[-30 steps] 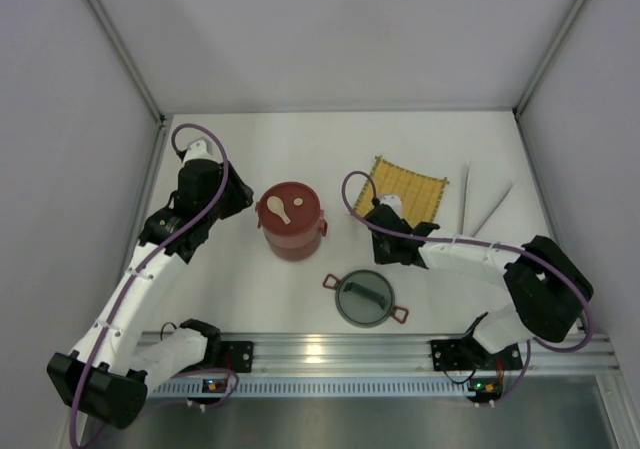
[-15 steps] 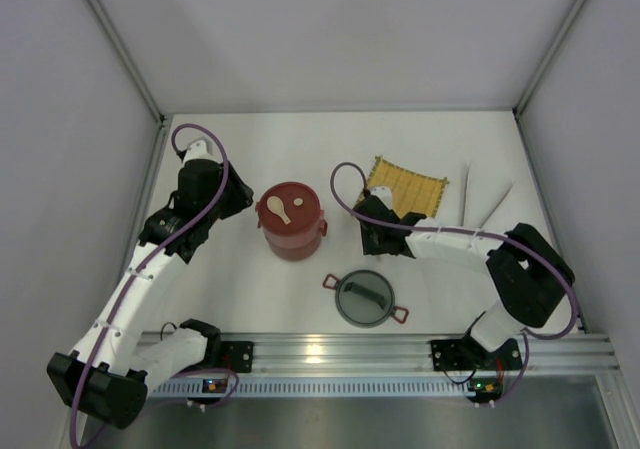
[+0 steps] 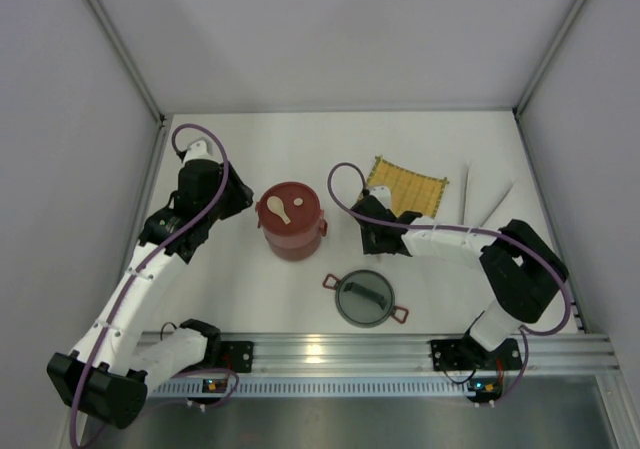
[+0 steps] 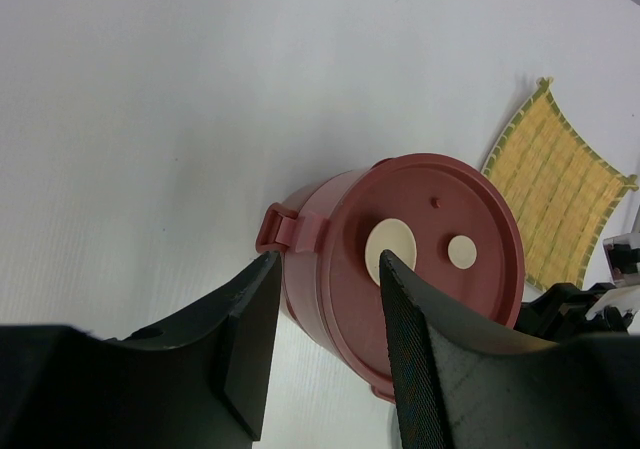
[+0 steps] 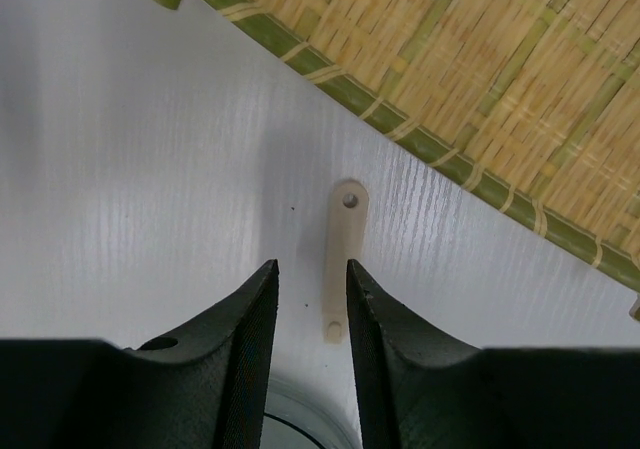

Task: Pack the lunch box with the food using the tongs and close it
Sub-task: Pick up the utensils from the center of the board.

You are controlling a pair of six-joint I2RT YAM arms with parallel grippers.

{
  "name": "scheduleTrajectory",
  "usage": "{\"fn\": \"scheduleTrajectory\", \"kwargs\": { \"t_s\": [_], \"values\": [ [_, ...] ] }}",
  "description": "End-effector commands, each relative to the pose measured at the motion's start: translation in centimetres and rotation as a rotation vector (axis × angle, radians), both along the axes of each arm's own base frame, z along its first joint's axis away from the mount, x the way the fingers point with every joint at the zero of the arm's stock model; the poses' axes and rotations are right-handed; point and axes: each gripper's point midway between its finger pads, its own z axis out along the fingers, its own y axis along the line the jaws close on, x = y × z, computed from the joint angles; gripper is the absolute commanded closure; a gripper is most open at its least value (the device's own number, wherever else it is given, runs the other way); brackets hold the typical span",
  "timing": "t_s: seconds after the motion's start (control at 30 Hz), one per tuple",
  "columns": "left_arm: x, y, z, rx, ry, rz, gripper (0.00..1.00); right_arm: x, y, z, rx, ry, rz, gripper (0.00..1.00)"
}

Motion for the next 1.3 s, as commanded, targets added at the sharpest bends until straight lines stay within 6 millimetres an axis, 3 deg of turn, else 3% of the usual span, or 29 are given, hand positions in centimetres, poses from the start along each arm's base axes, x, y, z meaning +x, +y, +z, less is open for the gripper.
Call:
{"fn": "scheduleTrajectory", "kwargs": {
  "t_s": [0.0, 0.5, 0.8, 0.93, 1.27],
  "values": [
    [0.1, 0.1, 2.2, -0.005, -0.054, -0.001, 0.51, 0.2, -0.6, -0.7, -0.029, -0.005, -0.033, 0.67],
    [0.1, 0.1, 1.9, -0.004, -0.048, 0.001, 0.51, -0.5, -1.4, -3.0, -0.049, 0.031, -0.057, 0.68],
    [0.0, 0.2, 1.9, 0.000, -0.047, 0.003, 0.51, -1.0, -1.5, -4.0, -0.050, 0.052, -0.054, 0.89],
    [0.0, 0.2, 1.8, 0.001, -0.046, 0.003, 0.51, -0.9, -1.3, -3.5, -0.043, 0.045, -0.053, 0.98],
    [-0.1, 0.3, 1.8, 0.001, -0.046, 0.004, 0.51, 0.0, -0.9, -0.7, -0.023, 0.003, -0.046, 1.00]
  ]
}}
